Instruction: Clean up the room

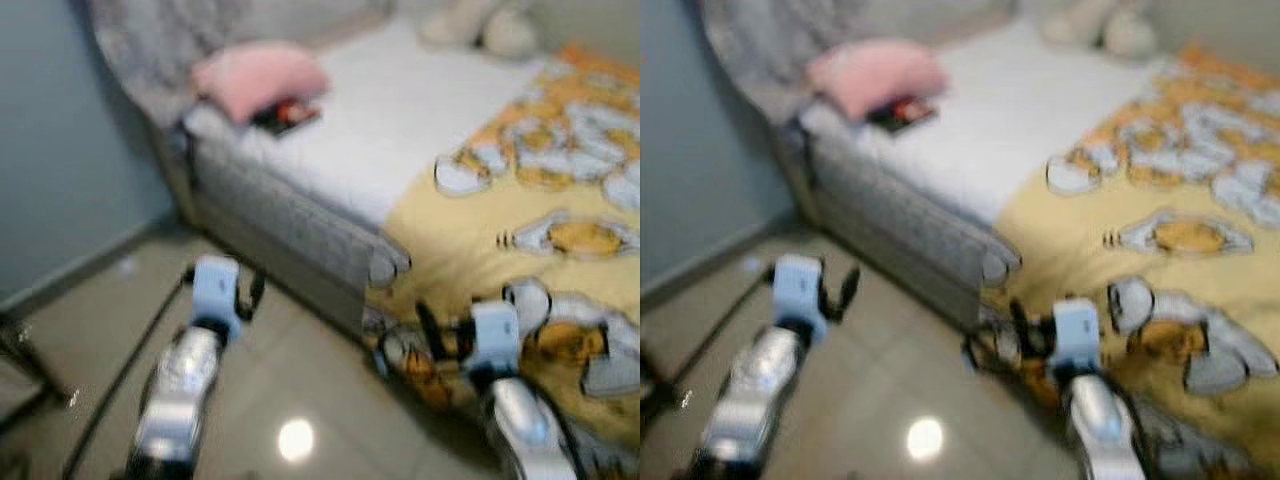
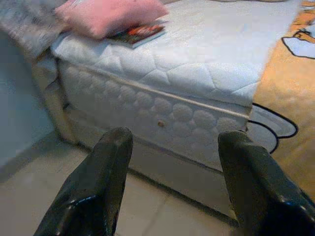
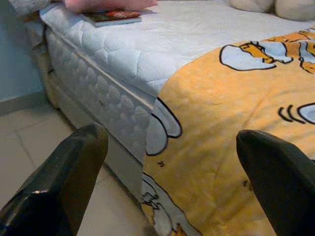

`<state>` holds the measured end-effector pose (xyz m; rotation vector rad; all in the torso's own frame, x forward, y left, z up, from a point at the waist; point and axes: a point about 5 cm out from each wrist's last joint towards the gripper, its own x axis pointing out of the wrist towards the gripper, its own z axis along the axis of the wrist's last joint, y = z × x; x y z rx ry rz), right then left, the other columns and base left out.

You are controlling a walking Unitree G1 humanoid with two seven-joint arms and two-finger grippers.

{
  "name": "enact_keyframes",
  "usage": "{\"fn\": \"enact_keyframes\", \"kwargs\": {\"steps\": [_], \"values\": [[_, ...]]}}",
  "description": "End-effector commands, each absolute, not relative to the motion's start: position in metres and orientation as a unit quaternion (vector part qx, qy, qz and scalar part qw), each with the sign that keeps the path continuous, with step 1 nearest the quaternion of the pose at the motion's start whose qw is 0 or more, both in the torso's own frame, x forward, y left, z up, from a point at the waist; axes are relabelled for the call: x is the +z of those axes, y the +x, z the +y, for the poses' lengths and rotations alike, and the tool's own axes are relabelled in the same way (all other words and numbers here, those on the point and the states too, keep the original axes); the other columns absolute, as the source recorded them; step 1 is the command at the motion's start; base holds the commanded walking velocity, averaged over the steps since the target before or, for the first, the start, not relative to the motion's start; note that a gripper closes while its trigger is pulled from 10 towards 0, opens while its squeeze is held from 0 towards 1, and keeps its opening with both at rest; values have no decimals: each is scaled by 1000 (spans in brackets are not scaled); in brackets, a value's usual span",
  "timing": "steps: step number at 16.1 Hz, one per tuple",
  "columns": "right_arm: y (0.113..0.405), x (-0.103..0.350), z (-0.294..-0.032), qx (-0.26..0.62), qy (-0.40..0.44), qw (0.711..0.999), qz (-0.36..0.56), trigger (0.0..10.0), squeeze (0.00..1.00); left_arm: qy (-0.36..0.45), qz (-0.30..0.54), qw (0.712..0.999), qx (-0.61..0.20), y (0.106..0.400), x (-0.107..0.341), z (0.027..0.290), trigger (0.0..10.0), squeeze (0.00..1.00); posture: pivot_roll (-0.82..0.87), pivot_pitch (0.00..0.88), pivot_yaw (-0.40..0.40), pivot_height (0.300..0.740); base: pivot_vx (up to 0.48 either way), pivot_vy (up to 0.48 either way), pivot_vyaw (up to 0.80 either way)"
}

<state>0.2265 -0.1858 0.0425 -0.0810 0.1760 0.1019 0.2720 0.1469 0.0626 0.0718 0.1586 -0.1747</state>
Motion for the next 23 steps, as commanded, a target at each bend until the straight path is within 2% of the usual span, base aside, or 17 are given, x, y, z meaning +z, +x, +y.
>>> {"fn": "enact_keyframes", "kwargs": {"steps": [1,5,9,13,16,21,23], "values": [[229,45,-183,58,-37,995,79,10000,0,44,81,993,-75,275,64,152,10000,0,-31,0,22,740,0,0,556],[224,38,-184,56,-20,994,93,10000,0,81,71,990,-87,276,67,148,10000,0,-26,0,35,740,0,0,508],[229,38,-169,90,-24,992,86,10000,0,67,61,992,-90,279,73,136,10000,0,-18,0,39,740,0,0,508],[227,31,-166,107,-26,988,107,10000,20,15,90,995,-30,281,68,149,10000,0,-18,0,39,740,420,0,378],[228,30,-164,118,-30,986,110,10000,0,5,99,995,-32,282,65,146,10000,0,-18,0,39,740,447,0,0],[231,31,-175,95,-28,989,107,10000,24,25,89,995,-40,280,67,149,10000,0,-5,0,30,740,447,0,650],[232,30,-176,93,-26,989,109,10000,31,17,86,995,-49,280,67,143,10000,0,-5,0,30,740,223,0,628]]}}
